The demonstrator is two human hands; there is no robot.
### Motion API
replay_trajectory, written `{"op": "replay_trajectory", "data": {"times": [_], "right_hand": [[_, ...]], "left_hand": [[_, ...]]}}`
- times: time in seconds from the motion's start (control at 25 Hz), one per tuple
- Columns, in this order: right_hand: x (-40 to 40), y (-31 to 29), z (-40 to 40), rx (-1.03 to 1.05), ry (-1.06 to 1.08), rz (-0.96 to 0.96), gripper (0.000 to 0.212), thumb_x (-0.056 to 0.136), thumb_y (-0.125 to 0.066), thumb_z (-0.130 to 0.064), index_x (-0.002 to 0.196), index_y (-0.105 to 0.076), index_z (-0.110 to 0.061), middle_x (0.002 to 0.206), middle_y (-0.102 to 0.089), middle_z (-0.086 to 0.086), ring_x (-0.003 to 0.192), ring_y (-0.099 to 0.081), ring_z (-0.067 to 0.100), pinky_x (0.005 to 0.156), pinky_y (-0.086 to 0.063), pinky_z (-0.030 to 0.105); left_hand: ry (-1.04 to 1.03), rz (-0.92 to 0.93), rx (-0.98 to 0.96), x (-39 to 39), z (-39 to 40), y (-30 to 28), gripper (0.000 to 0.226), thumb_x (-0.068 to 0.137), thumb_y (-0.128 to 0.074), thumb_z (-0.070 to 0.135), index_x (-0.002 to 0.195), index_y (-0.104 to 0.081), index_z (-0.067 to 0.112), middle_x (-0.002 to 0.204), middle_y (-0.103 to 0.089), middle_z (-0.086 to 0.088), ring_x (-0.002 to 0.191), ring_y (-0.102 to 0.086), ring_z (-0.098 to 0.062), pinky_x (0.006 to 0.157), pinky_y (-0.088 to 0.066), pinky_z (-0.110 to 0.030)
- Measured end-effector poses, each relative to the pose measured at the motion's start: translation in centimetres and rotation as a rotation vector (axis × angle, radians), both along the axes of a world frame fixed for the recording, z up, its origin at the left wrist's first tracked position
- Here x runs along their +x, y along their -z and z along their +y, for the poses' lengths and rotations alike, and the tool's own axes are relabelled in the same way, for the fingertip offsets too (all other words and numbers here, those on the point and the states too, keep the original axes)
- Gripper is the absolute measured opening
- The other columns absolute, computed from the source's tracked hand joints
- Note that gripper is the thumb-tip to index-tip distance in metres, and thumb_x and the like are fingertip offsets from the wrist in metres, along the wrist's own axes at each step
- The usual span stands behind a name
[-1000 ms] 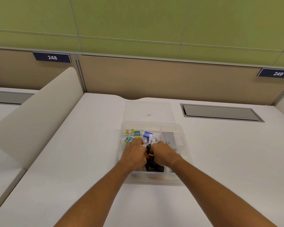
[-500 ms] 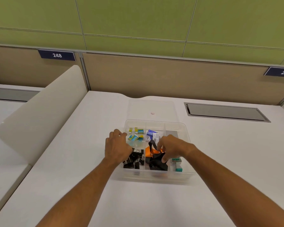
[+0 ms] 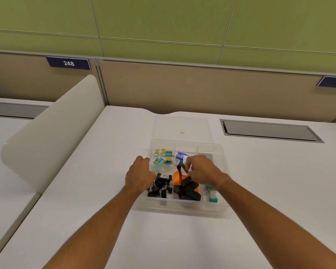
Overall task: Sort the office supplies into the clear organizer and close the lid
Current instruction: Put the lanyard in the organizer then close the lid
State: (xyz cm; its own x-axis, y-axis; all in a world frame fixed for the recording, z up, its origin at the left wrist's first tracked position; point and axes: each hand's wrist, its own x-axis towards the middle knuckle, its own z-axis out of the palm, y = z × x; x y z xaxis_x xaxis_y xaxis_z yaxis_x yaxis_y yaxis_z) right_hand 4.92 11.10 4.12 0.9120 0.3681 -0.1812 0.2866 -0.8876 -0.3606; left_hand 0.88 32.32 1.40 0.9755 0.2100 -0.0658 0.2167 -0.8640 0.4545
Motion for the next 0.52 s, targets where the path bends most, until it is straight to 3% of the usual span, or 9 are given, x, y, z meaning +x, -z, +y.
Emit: {"op": "replay_trajectory", "data": {"times": [0.12, 0.28, 0.4, 0.52], "right_hand": [[0.2, 0.2, 0.0, -0.007, -0.074, -0.037, 0.056, 0.085, -0.068, -0.015, 0.137, -0.047, -0.024, 0.124, -0.050, 0.006, 0.108, -0.055, 0.026, 0.090, -0.047, 0.033], [-0.9, 1.7, 0.5, -0.186, -0.230, -0.040, 0.024, 0.091, -0.058, -0.015, 0.113, -0.067, -0.016, 0.108, -0.063, 0.010, 0.100, -0.059, 0.028, 0.081, -0.048, 0.035], [-1.7, 2.4, 1.0, -0.253, -0.216, 0.038, 0.020, 0.091, -0.053, -0.018, 0.105, -0.066, -0.011, 0.102, -0.065, 0.013, 0.091, -0.059, 0.027, 0.072, -0.044, 0.032], [-2.0, 1.9, 1.0, -0.203, -0.211, 0.078, 0.021, 0.082, -0.056, -0.021, 0.099, -0.065, -0.013, 0.096, -0.066, 0.012, 0.085, -0.059, 0.026, 0.069, -0.047, 0.031]], "left_hand": [[0.001, -0.004, 0.001, -0.1, 0.0, 0.0, 0.031, 0.081, -0.059, 0.014, 0.112, -0.059, 0.014, 0.106, -0.050, -0.006, 0.090, -0.056, -0.024, 0.066, -0.044, -0.032], [0.008, -0.011, 0.012, -0.1, 0.1, 0.1, 0.039, 0.081, -0.059, 0.016, 0.120, -0.057, 0.014, 0.112, -0.051, -0.006, 0.096, -0.058, -0.025, 0.068, -0.042, -0.031], [0.035, -0.022, 0.044, -0.2, 0.4, 0.5, 0.042, 0.082, -0.055, 0.015, 0.124, -0.055, 0.013, 0.116, -0.052, -0.007, 0.102, -0.057, -0.026, 0.073, -0.044, -0.034], [0.072, -0.069, 0.146, -0.3, 0.7, 0.9, 0.043, 0.086, -0.049, 0.017, 0.128, -0.052, 0.012, 0.122, -0.053, -0.009, 0.110, -0.053, -0.027, 0.088, -0.042, -0.040]]}}
